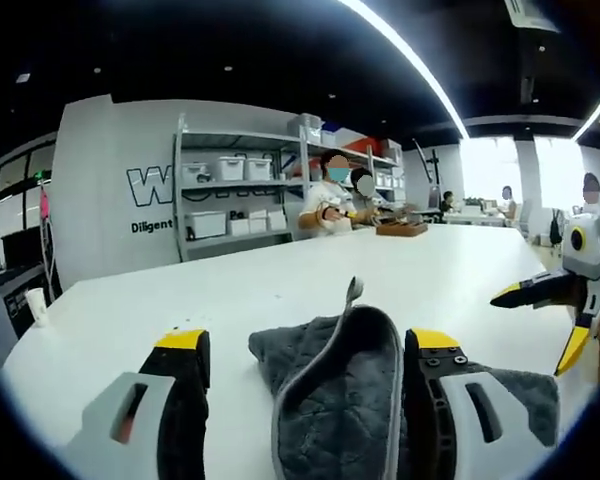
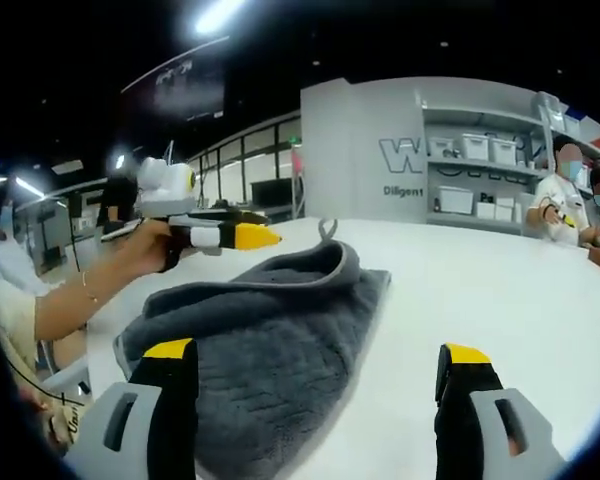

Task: Open the folded towel by lifting each exposed corner and separating the folded layers until the towel lies flat within the target outline without major curled edges

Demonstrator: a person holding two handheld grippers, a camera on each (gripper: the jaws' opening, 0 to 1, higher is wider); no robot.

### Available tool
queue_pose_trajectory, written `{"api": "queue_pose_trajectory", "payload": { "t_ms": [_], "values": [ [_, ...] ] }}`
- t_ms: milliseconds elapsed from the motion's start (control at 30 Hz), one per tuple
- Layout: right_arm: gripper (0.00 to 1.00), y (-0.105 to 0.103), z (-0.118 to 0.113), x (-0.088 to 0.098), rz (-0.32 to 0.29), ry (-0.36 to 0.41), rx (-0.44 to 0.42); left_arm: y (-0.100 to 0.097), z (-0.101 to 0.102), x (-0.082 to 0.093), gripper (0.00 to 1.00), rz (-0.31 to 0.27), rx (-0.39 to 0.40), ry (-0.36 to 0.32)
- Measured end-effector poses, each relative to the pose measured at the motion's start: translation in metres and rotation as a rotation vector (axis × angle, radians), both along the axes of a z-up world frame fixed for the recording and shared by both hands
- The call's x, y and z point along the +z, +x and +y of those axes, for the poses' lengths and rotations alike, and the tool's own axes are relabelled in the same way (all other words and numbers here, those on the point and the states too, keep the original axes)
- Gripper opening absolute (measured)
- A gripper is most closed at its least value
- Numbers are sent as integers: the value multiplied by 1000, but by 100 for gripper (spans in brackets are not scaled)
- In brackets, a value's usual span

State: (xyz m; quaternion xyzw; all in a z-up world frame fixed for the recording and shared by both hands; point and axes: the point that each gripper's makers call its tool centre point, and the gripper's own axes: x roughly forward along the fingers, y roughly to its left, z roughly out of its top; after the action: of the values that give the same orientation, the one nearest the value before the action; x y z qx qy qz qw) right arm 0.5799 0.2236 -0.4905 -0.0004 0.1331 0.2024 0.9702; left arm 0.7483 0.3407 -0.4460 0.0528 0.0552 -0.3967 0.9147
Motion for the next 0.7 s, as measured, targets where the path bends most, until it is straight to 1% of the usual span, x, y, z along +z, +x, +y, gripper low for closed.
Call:
{"api": "queue_pose_trajectory", "payload": {
  "t_ms": [100,133,267,400,433,467,500,533,567,700],
  "values": [
    [99,0,0,1,-2,2,-2,7,-2,-6,72,9,13,10],
    [99,-1,0,1,-3,3,-2,9,-3,-9,70,7,20,25],
    [99,-1,0,2,-6,2,-1,16,-7,-19,59,2,30,74],
    [99,-1,0,3,-8,4,-2,17,-15,-25,55,9,18,88],
    [99,-1,0,3,-7,4,-3,17,-15,-27,51,7,19,96],
    [99,-1,-1,2,-6,3,-3,18,-16,-29,46,2,27,108],
    [99,-1,0,2,-6,3,-3,19,-14,-31,36,-5,40,129],
    [99,-1,0,2,-5,3,-3,21,-13,-33,29,-16,51,145],
    [99,-1,0,2,-5,4,-2,22,-14,-35,26,-14,55,151],
    [99,-1,0,2,-5,5,-2,18,-15,-43,25,24,33,156]
  ]
}}
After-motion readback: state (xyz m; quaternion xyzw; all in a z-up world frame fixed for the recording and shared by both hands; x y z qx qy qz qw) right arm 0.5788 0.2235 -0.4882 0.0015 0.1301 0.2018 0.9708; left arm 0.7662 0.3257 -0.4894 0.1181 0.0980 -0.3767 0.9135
